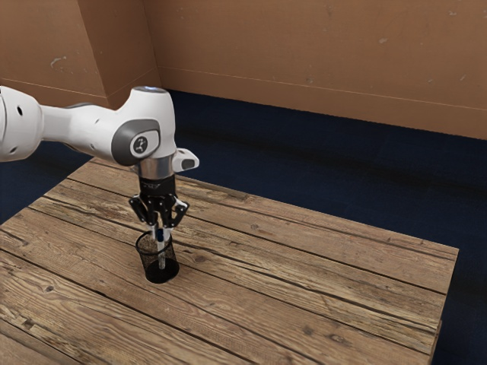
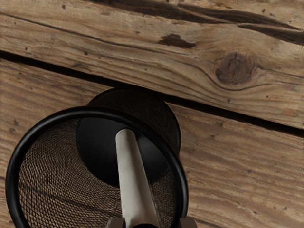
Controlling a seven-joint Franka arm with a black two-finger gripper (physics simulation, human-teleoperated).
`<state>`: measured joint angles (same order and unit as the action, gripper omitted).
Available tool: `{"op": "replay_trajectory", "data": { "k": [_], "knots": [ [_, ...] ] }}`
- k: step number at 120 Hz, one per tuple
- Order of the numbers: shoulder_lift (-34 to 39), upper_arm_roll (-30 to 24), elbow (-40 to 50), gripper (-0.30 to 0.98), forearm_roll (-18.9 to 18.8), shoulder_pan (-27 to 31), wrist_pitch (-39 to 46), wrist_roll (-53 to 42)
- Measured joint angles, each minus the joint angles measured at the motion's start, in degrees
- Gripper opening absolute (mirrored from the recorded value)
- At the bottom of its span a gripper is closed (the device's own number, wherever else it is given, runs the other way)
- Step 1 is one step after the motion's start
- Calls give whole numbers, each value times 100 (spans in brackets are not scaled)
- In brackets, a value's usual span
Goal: Take the marker out of the pen holder and place it to the left of the pen holder.
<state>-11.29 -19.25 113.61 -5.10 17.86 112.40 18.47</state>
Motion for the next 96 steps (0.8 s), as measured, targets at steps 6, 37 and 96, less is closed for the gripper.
{"op": "replay_trajectory", "data": {
  "k": [6,37,96],
  "knots": [
    [-21,5,9,6,-22,1,82,7],
    [-24,39,17,-1,-117,46,236,56],
    [2067,-57,521,-9,-182,-2,-337,292]
  ]
}}
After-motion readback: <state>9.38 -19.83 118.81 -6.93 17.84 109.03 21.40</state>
